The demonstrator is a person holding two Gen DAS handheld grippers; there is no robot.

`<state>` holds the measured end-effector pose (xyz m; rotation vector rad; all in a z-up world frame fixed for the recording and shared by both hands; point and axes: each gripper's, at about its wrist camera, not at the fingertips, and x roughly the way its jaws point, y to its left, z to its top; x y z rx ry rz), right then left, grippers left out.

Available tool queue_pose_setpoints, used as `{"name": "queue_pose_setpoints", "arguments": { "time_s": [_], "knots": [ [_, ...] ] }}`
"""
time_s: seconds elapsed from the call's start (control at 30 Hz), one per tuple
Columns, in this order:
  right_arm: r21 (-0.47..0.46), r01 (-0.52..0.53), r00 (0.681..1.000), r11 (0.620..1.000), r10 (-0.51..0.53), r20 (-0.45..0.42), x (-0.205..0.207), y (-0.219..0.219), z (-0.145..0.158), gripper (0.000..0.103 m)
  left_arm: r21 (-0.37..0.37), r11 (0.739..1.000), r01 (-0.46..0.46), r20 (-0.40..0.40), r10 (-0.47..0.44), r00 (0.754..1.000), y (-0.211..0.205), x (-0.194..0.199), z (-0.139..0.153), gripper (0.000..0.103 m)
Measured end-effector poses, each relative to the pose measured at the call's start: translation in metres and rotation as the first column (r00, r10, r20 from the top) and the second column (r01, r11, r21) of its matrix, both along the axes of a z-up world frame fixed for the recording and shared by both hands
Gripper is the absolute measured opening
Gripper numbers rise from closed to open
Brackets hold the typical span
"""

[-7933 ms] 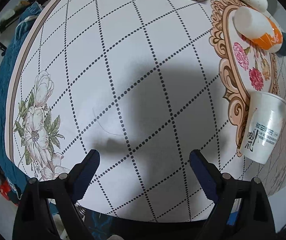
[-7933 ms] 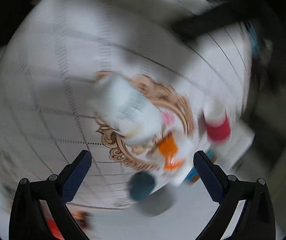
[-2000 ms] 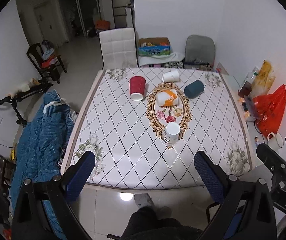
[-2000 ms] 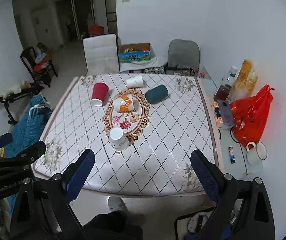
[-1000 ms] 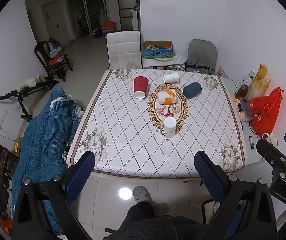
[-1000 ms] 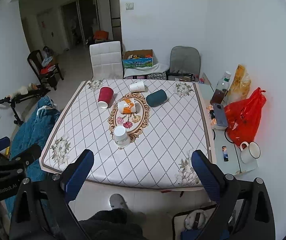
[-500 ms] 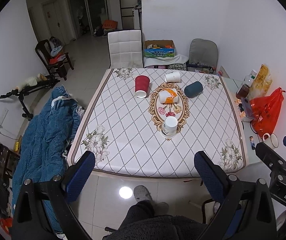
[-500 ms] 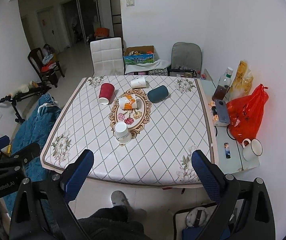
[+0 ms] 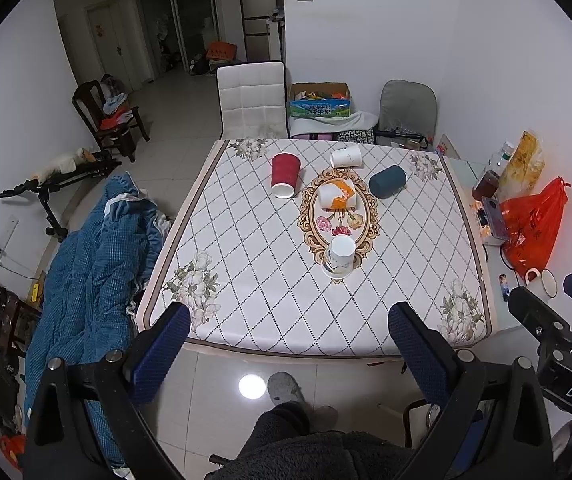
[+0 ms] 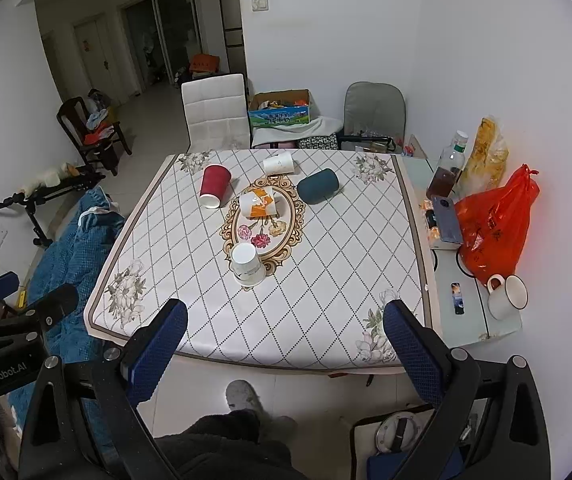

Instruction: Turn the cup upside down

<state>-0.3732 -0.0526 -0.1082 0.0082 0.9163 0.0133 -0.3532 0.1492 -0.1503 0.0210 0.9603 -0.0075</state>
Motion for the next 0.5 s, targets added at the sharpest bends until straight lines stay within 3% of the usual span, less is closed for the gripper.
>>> {"name": "queue_pose_setpoints", "arguments": {
  "time_s": [0.5],
  "knots": [
    [0.012,0.006,1.0,1.0,-0.006,-0.002,-0.0013,-0.0021,0.0037,0.1,0.001,1.0,0.002,0.004,-0.002,1.0,-0.0026,-0.0017,0.0042,0.101]
  ]
}}
